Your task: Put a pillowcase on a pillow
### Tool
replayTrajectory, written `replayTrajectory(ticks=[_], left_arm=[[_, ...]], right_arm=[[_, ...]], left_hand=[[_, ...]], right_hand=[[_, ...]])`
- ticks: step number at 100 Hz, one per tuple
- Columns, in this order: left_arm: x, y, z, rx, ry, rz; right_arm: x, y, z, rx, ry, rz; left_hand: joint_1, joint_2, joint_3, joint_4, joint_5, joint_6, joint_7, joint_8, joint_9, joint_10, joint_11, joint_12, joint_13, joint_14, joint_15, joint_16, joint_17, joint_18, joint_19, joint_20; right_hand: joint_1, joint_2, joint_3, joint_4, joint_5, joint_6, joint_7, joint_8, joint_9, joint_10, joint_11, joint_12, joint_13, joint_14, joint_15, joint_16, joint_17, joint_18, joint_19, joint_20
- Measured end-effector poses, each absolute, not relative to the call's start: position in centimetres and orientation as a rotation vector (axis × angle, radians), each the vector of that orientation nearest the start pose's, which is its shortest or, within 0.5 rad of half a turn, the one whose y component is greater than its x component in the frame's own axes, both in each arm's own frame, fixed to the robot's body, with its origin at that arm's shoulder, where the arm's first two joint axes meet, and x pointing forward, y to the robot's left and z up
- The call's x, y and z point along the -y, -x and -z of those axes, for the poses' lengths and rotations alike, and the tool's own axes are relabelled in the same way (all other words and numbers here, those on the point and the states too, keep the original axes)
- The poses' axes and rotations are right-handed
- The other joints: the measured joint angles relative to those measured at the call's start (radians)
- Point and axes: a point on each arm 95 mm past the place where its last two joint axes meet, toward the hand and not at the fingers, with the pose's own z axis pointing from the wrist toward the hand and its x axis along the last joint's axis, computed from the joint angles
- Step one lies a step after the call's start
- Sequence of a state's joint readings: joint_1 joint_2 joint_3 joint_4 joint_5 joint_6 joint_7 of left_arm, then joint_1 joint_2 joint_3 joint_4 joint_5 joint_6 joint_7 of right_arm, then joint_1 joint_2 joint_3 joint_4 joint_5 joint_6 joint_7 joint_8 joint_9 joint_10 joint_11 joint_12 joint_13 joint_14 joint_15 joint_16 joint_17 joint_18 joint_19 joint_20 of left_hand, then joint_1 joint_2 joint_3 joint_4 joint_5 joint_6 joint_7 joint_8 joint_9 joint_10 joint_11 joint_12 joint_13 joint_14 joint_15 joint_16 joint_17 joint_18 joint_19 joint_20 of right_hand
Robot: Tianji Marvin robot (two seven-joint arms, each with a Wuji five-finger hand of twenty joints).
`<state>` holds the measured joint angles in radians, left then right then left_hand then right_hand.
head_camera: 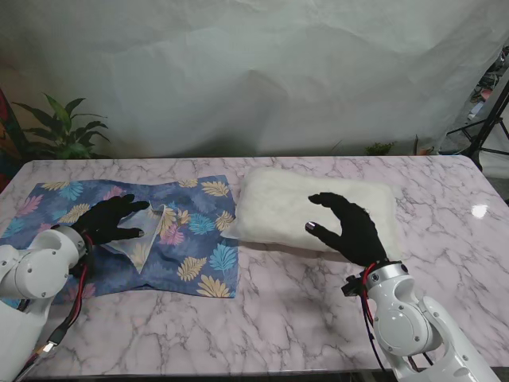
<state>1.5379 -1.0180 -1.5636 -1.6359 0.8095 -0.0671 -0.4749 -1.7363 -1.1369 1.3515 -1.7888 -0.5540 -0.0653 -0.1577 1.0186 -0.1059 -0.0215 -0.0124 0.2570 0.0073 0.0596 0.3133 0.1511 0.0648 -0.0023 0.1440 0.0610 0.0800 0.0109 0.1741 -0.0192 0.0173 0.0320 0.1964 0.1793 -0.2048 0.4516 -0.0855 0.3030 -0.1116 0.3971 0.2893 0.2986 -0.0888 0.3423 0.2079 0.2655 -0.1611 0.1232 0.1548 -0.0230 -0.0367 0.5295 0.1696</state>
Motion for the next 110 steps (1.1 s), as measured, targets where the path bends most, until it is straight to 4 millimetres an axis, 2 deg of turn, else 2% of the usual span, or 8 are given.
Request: replayTrajectory(ticks=[20, 38, 49, 55, 64, 89, 93, 110], left_arm=[[-15.6, -43.4, 27.8, -1.601, 1.523, 1.12], [-17.5, -43.5, 29.2, -1.608, 1.554, 1.02], [-18.4, -43.5, 29.8, -1.635, 1.544, 0.952], [-18.8, -43.5, 30.1, -1.661, 1.531, 0.913], [-19.3, -43.6, 30.3, -1.67, 1.542, 0.893], [-20.4, -43.7, 31.1, -1.711, 1.512, 0.833], [-20.5, -43.9, 31.4, -1.716, 1.52, 0.832], [-20.4, -44.2, 31.8, -1.72, 1.537, 0.862]], right_arm=[[1.1, -36.7, 28.4, -1.0, -1.522, -1.924], [0.8, -36.9, 28.4, -1.014, -1.533, -1.93], [0.6, -36.9, 28.5, -1.023, -1.538, -1.932], [0.6, -37.0, 28.5, -1.024, -1.54, -1.932], [0.5, -37.0, 28.5, -1.026, -1.542, -1.931], [0.4, -37.0, 28.5, -1.026, -1.554, -1.93], [0.4, -37.0, 28.5, -1.026, -1.555, -1.931], [0.3, -37.1, 28.4, -1.025, -1.553, -1.935]], left_hand=[[0.076, -0.029, 0.015, 0.0, -0.062, -0.015, -0.012, -0.004, -0.024, 0.0, -0.023, -0.087, -0.001, -0.002, -0.002, -0.039, 0.0, -0.002, -0.002, -0.025], [0.169, -0.054, 0.066, 0.0, -0.06, -0.027, -0.013, -0.009, -0.024, 0.013, -0.023, -0.115, -0.02, -0.001, -0.018, -0.094, 0.0, 0.0, -0.012, -0.075], [0.19, -0.092, 0.133, 0.001, -0.06, -0.036, -0.013, -0.009, -0.025, 0.035, -0.023, -0.116, -0.026, 0.016, -0.02, -0.137, -0.005, 0.026, -0.013, -0.125], [0.188, -0.124, 0.261, 0.001, -0.06, -0.037, -0.011, -0.015, -0.025, 0.043, -0.024, -0.116, -0.026, 0.019, -0.02, -0.146, -0.009, 0.034, -0.013, -0.151], [0.188, -0.15, 0.36, 0.001, -0.06, -0.038, 0.002, -0.024, -0.025, 0.054, -0.024, -0.116, -0.026, 0.024, -0.02, -0.147, -0.009, 0.034, -0.023, -0.176], [0.188, -0.162, 0.452, 0.001, -0.059, -0.063, 0.038, -0.025, -0.025, 0.067, -0.024, -0.116, -0.026, 0.043, -0.02, -0.147, -0.01, 0.048, -0.024, -0.178], [0.189, -0.174, 0.473, 0.001, -0.053, -0.077, 0.057, -0.025, -0.025, 0.067, -0.024, -0.116, -0.026, 0.044, -0.02, -0.147, -0.01, 0.049, -0.024, -0.178], [0.189, -0.174, 0.511, 0.0, 0.088, -0.124, 0.202, 0.002, -0.025, 0.052, -0.024, -0.116, -0.026, 0.045, -0.02, -0.147, -0.01, 0.05, -0.024, -0.178]], right_hand=[[0.0, 0.0, 0.0, 0.0, 0.0, 0.0, 0.0, 0.0, 0.0, 0.0, 0.0, 0.0, 0.0, 0.0, 0.0, 0.0, 0.0, 0.0, 0.003, 0.0], [0.0, 0.0, 0.0, 0.0, 0.0, 0.0, 0.0, 0.0, 0.0, 0.0, 0.0, 0.0, 0.0, 0.0, 0.0, 0.0, 0.0, 0.0, 0.003, 0.0], [0.0, 0.0, 0.0, 0.0, 0.0, 0.0, 0.0, 0.0, 0.0, 0.0, 0.0, 0.0, 0.001, 0.0, 0.0, 0.0, 0.0, 0.0, 0.004, 0.0], [0.0, 0.0, 0.0, 0.0, 0.0, 0.0, 0.0, 0.0, 0.0, 0.0, 0.0, 0.0, 0.001, 0.0, 0.0, 0.0, 0.0, 0.0, 0.004, 0.0], [0.0, 0.0, 0.0, 0.0, 0.0, 0.0, 0.0, 0.0, 0.0, 0.0, 0.0, 0.0, 0.001, 0.0, 0.0, 0.0, 0.0, 0.0, 0.016, 0.0], [0.0, 0.0, 0.0, 0.0, 0.0, 0.0, 0.0, 0.0, 0.0, 0.0, 0.0, 0.0, 0.001, 0.0, 0.0, 0.0, 0.0, 0.0, 0.016, 0.0], [0.0, 0.0, 0.0, 0.0, 0.0, 0.0, 0.0, 0.0, 0.0, 0.0, 0.0, 0.0, 0.001, 0.0, 0.0, 0.0, 0.0, 0.0, 0.016, 0.0], [0.0, 0.0, 0.0, 0.0, 0.0, 0.0, 0.0, 0.0, 0.0, 0.0, 0.0, 0.0, 0.001, 0.0, 0.0, 0.0, 0.0, 0.0, 0.016, 0.0]])
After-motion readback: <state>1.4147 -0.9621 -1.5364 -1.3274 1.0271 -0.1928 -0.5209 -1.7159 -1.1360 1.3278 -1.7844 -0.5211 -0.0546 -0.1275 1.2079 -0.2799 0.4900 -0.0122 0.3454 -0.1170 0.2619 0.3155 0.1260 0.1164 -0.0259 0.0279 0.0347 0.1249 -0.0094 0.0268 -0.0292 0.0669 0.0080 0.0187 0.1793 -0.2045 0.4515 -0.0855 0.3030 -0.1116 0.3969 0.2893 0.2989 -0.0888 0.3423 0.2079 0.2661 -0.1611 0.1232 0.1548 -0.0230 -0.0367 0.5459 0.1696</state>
